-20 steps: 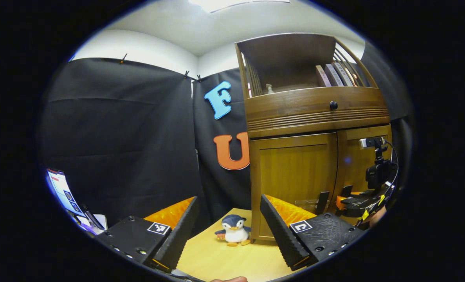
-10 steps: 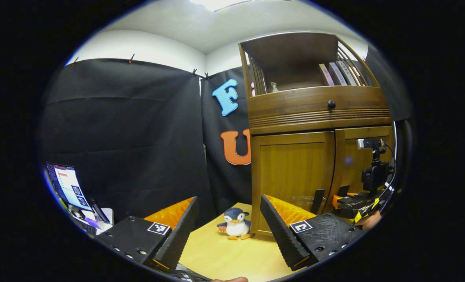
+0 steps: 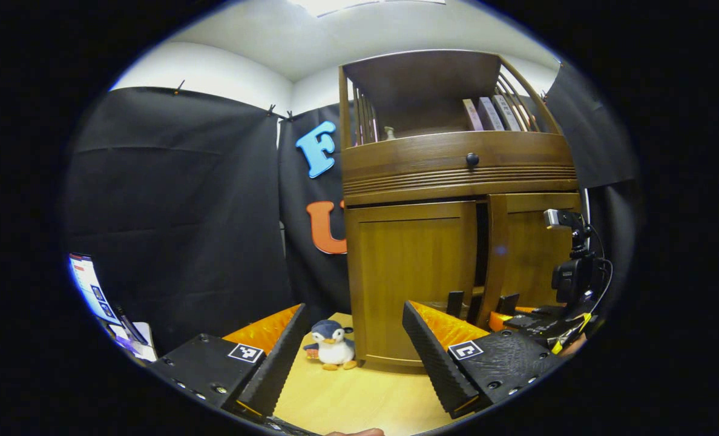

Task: Open the right door of the double-door shoe cabinet with the right hand, and open the left door with the left hand.

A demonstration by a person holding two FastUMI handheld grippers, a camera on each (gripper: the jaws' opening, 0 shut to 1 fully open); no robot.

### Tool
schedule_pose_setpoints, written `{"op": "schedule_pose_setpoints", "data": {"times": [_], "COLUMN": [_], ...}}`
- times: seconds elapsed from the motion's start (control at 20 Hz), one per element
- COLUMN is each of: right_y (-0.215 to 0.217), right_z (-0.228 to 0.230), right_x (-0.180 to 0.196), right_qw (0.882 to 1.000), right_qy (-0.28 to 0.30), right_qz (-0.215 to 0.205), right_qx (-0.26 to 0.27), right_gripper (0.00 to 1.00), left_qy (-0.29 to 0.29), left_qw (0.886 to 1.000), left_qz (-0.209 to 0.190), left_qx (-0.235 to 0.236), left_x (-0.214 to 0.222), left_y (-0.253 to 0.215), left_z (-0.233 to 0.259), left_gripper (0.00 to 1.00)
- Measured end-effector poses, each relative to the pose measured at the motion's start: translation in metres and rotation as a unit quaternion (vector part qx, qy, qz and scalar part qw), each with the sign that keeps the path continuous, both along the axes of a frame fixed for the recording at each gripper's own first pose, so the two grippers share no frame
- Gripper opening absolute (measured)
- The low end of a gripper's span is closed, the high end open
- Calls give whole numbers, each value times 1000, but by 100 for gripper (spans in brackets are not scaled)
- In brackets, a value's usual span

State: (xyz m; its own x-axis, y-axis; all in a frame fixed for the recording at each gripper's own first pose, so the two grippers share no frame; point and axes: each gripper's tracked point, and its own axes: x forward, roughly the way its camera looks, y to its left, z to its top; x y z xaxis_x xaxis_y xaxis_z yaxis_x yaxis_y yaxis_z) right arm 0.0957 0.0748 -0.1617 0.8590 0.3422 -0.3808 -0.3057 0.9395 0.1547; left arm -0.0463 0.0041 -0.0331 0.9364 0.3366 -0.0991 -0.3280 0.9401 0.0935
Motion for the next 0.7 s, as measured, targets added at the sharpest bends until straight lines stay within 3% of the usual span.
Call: {"op": "schedule_pose_setpoints", "data": {"times": [0.25, 0.7], "right_y": [-12, -31], "right_z": [2, 5], "right_x": [-25, -54], "right_qw": [1000, 998], "right_qy": [-11, -30], "right_qz": [-14, -48], "right_qx": [-1, 1], "right_gripper": [29, 29], "left_qy": [3, 10], "left_qw": [998, 992], "left_qz": [-64, -123], "left_qx": [-2, 1], "left_x": [29, 45], "left_y": [-16, -14], "left_z": [0, -7], "left_gripper": [95, 95]}}
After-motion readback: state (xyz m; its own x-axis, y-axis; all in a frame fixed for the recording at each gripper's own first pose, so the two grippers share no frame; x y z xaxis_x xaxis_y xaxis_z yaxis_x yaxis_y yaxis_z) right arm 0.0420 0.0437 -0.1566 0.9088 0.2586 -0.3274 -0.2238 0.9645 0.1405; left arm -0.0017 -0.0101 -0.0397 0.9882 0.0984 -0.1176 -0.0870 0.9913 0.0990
